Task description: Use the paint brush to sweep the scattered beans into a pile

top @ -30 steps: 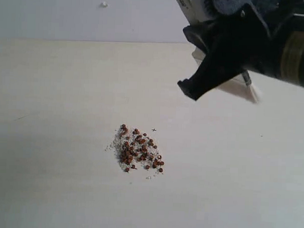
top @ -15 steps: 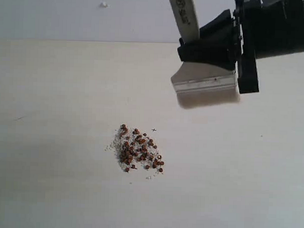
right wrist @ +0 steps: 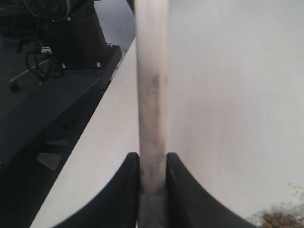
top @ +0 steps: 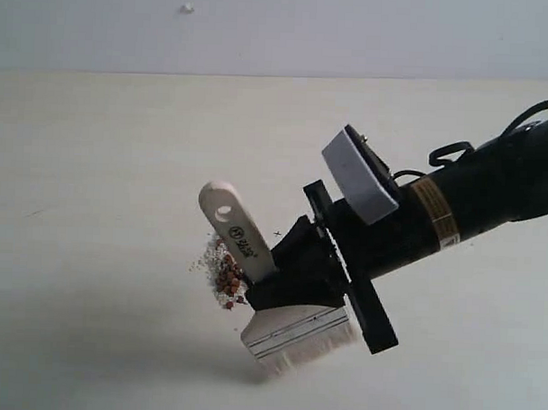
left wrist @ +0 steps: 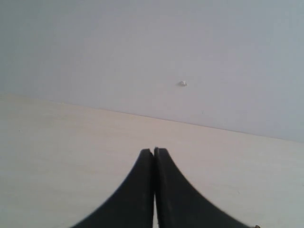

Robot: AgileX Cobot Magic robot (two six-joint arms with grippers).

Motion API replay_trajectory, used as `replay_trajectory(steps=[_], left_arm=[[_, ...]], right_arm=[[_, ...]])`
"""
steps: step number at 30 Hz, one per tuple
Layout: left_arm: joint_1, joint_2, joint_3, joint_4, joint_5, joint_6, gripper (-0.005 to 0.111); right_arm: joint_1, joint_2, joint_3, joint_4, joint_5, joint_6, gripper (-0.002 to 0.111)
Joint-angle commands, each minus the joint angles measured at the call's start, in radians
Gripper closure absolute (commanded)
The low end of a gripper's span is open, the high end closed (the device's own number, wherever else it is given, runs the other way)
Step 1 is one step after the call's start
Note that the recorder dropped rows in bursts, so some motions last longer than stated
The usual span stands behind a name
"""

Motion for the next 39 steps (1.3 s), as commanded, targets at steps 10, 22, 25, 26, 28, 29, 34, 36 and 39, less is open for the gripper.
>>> replay_trajectory(steps=[10, 22, 25, 26, 28, 29, 34, 36, 39], left_arm=[[-0.006, -0.007, 0.003, 0.005, 0.011, -0.007, 0.107], [-0.006, -0.007, 0.003, 0.005, 0.011, -0.007, 0.107], [-0.006, -0.007, 0.003, 0.005, 0.011, -0.007, 0.107], [-0.006, -0.007, 0.003, 0.005, 0.011, -0.007, 0.107], [-0.006, -0.007, 0.003, 0.005, 0.011, -0.007, 0.107], [-0.006, -0.007, 0.003, 0.005, 0.011, -0.007, 0.107], [-0.006, -0.007, 0.003, 0.005, 0.011, -0.007, 0.107], [-0.006, -0.007, 0.003, 0.005, 0.011, -0.007, 0.107], [-0.006, -0.007, 0.003, 0.005, 0.011, -0.007, 0.107]], right_arm=[[0.005, 0.246, -0.213, 0.013, -0.015, -0.127, 0.108], [0.005, 0.317, -0.362, -0.024, -0.015, -0.082, 0.108], [0.005, 0.317, -0.391, -0.024, -0.015, -0.065, 0.108], [0.005, 0.317, -0.398, -0.024, -0.015, -0.059, 0.108], [0.005, 0.317, -0.412, -0.024, -0.015, -0.031, 0.108], [0.005, 0.317, -0.414, -0.024, -0.015, -0.015, 0.108], [0.005, 0.284, -0.414, -0.057, -0.015, 0.112, 0.108], [0.005, 0.262, -0.414, -0.058, -0.015, 0.178, 0.108], [0.006, 0.22, -0.414, -0.058, -0.015, 0.263, 0.108]])
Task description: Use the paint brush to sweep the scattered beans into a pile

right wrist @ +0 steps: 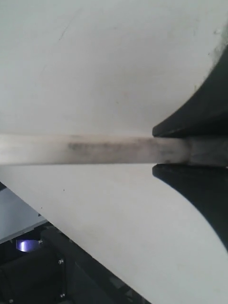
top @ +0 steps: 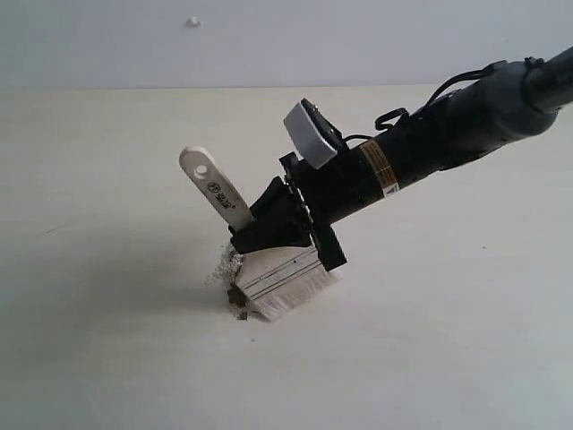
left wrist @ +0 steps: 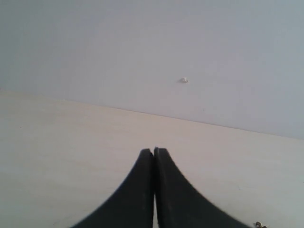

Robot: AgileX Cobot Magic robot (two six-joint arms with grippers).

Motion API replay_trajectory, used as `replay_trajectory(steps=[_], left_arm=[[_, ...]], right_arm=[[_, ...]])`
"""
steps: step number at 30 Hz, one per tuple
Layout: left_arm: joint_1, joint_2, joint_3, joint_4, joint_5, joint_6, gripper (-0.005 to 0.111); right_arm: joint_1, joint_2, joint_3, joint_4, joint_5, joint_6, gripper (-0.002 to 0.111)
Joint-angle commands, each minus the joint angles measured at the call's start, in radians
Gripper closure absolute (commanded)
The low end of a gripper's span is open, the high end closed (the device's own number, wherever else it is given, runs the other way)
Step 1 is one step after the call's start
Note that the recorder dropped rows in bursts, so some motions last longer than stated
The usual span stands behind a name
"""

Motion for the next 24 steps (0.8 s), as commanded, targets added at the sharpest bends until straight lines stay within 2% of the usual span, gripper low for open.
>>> replay_trajectory(steps=[1, 10, 19, 24], left_arm=[[-0.006, -0.007, 0.003, 0.004, -0.001, -0.007, 0.107], [-0.006, -0.007, 0.003, 0.004, -0.001, -0.007, 0.107], [-0.006, -0.007, 0.003, 0.004, -0.001, -0.007, 0.107], [-0.006, -0.007, 0.003, 0.004, -0.001, -0.007, 0.107]], right_arm=[[0.004, -0.07, -0.007, -0.005, -0.002, 0.129, 0.108], [0.036, -0.191, -0.005, -0.005, -0.002, 0.288, 0.108], [0.202, -0.143, -0.005, 0.041, -0.002, 0.29, 0.108], [0.219, -0.071, -0.005, 0.041, -0.002, 0.256, 0.108]])
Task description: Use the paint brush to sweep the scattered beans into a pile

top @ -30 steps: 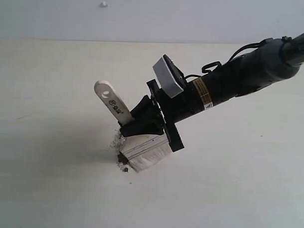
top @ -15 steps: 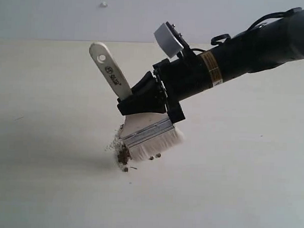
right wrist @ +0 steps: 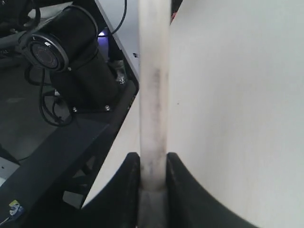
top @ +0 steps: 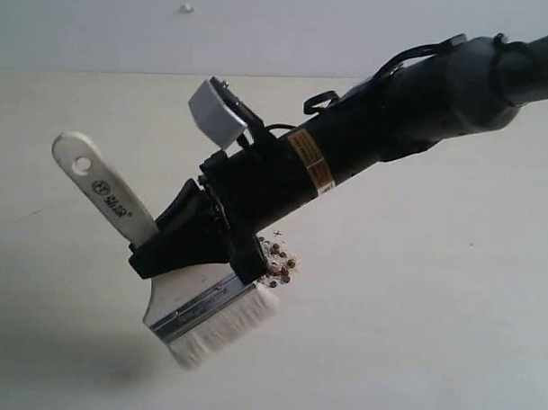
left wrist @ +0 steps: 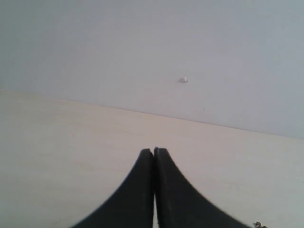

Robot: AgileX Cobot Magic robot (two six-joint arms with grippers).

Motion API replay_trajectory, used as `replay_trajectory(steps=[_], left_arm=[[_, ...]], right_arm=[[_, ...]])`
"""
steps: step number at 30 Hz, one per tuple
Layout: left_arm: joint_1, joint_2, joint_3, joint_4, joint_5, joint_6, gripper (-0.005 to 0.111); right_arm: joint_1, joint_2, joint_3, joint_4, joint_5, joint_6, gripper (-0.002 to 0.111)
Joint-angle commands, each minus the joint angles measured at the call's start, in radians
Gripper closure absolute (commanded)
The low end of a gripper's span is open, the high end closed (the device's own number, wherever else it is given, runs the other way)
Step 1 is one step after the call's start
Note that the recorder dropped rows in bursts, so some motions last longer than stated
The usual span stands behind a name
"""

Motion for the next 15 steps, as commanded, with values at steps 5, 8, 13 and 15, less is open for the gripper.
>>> replay_trajectory(steps=[5, 8, 13, 15], left_arm=[[-0.006, -0.007, 0.003, 0.004, -0.001, -0.007, 0.107], [-0.006, -0.007, 0.003, 0.004, -0.001, -0.007, 0.107], [-0.006, -0.007, 0.003, 0.004, -0.001, -0.007, 0.107], [-0.006, -0.007, 0.003, 0.004, -0.001, -0.007, 0.107]], right_arm=[[0.006, 0.112, -0.005, 0.049, -0.004, -0.098, 0.108], [0.004, 0.135, -0.005, 0.076, -0.004, -0.146, 0.108], [0.004, 0.152, -0.005, 0.13, 0.015, -0.163, 0.108], [0.004, 0.152, -0.005, 0.158, 0.083, -0.163, 0.108]])
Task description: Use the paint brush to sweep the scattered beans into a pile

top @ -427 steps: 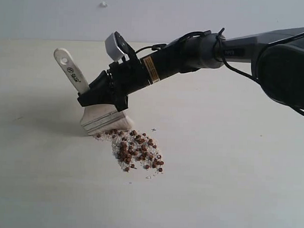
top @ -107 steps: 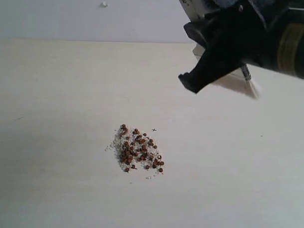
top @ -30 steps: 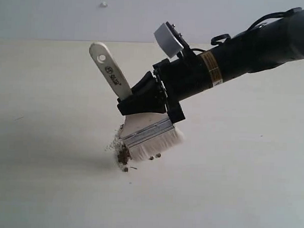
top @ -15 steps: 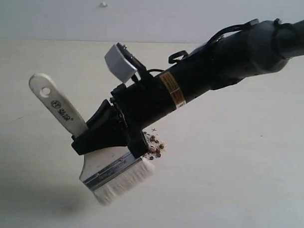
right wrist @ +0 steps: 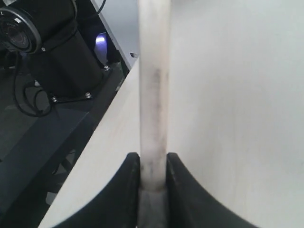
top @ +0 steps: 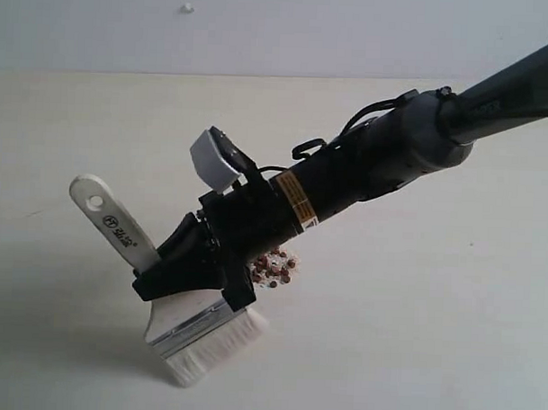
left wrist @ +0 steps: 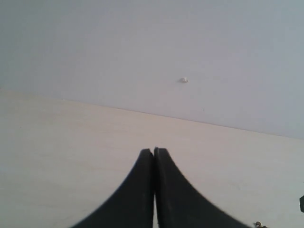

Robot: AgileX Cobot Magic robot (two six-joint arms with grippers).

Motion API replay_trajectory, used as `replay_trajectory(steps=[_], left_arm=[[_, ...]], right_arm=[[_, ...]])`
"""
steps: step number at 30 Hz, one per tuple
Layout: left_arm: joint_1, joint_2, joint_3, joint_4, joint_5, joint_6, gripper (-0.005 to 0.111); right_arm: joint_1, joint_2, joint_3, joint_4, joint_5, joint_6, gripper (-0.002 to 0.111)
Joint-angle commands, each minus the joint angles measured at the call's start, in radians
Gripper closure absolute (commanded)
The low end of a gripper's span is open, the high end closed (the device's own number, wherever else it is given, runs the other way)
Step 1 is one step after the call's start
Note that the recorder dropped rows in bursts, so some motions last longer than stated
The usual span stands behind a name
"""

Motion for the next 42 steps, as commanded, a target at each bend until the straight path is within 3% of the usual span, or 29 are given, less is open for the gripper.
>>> replay_trajectory(steps=[1, 17, 25, 31, 37, 42], left_arm=[[-0.006, -0.007, 0.003, 0.004, -0.001, -0.007, 0.107], [-0.006, -0.007, 0.003, 0.004, -0.001, -0.007, 0.107], [-0.006, -0.007, 0.003, 0.004, -0.001, -0.007, 0.107], [-0.006, -0.007, 0.003, 0.004, -0.001, -0.007, 0.107], [-0.006, -0.007, 0.003, 0.004, -0.001, -0.007, 0.107], [-0.006, -0.007, 0.003, 0.004, -0.001, -0.007, 0.107]], right_arm=[[-0.001, -0.001, -0.005, 0.081, 0.099, -0.016, 0.108], [-0.001, -0.008, -0.005, 0.277, 0.346, -0.034, 0.108], [-0.001, -0.061, -0.005, 0.277, 0.316, 0.052, 0.108], [-0.001, -0.195, -0.005, 0.152, 0.304, 0.188, 0.108], [0.001, -0.367, 0.022, -0.099, 0.572, 0.491, 0.108], [0.001, -0.541, 0.175, -0.116, 0.89, 0.695, 0.108]])
